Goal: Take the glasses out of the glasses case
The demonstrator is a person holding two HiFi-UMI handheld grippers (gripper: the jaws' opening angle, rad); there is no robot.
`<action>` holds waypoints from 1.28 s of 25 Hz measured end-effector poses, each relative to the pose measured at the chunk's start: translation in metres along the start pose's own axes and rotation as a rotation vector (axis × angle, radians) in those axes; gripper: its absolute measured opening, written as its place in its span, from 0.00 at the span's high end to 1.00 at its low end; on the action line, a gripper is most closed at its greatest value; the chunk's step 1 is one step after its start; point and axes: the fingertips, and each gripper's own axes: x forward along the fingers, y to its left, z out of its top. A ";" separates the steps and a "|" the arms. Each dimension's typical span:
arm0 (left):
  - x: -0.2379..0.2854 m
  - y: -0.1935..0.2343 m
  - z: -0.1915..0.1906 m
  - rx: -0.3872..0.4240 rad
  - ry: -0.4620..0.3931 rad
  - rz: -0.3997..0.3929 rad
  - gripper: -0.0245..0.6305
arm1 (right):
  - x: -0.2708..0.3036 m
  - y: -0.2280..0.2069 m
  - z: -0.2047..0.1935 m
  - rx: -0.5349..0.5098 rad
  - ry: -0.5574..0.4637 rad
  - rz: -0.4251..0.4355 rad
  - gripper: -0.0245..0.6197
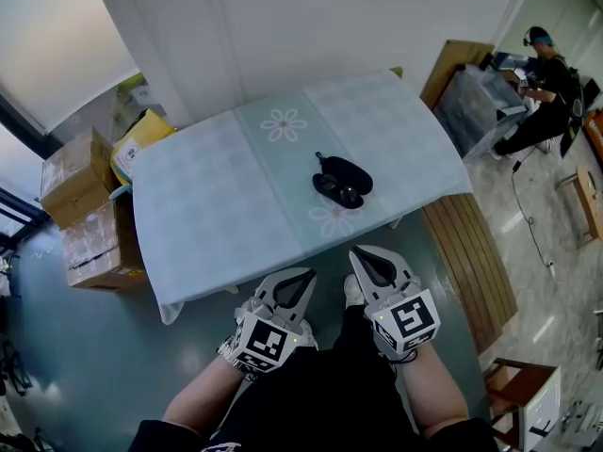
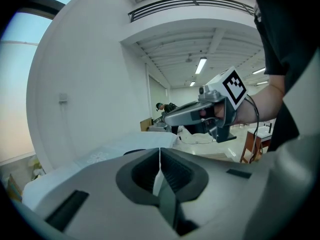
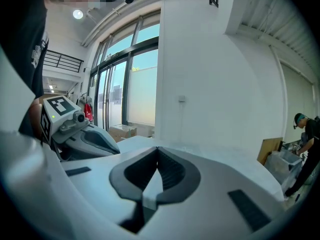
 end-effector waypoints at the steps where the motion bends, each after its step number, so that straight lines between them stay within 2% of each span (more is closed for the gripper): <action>1: 0.002 0.002 -0.001 0.002 0.005 0.004 0.92 | 0.004 -0.003 -0.001 -0.001 0.003 0.003 0.93; 16: 0.042 0.043 -0.002 -0.038 0.044 0.093 0.92 | 0.073 -0.055 -0.034 -0.032 0.139 0.106 0.92; 32: 0.099 0.079 -0.005 -0.114 0.080 0.120 0.92 | 0.140 -0.111 -0.082 -0.033 0.288 0.187 0.92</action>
